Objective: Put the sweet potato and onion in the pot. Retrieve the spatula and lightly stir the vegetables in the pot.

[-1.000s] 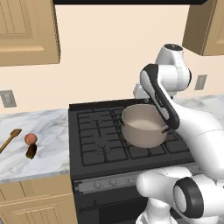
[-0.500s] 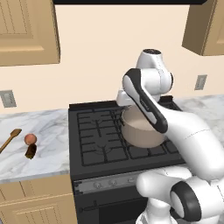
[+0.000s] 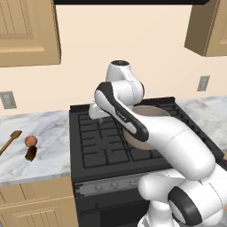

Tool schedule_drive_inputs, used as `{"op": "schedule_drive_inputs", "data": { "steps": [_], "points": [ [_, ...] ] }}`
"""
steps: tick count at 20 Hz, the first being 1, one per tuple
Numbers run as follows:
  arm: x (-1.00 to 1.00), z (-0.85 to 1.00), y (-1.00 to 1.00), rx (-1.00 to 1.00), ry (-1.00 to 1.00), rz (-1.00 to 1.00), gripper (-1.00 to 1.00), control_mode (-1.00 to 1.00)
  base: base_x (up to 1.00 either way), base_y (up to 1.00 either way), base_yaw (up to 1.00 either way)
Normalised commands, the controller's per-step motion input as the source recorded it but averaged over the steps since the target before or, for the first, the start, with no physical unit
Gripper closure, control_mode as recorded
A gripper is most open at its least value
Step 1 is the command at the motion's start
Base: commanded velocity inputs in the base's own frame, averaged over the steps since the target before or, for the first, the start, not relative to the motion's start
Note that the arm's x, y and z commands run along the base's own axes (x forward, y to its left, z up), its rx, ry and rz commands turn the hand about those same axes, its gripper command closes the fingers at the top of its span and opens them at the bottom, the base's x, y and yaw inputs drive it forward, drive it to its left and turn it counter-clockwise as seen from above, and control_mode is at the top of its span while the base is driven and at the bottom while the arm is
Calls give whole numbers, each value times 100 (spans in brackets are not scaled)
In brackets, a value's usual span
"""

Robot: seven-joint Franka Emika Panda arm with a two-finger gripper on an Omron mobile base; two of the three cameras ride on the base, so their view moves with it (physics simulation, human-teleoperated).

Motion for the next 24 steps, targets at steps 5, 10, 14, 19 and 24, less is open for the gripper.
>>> {"op": "schedule_drive_inputs", "data": {
  "steps": [5, 10, 14, 19, 24],
  "points": [
    [0, -51, 100, 0, 3, 1, -100, -100, 0, 0, 0],
    [0, -37, 100, 0, 10, 0, -100, -100, 0, 0, 0],
    [0, -3, 81, -6, 12, 0, -100, -100, 0, 0, 0],
    [0, -18, 41, 0, 0, 0, -100, -100, 0, 0, 0],
    [19, -56, 42, 0, 0, -3, -100, -100, 0, 0, 0]
  ]
}}
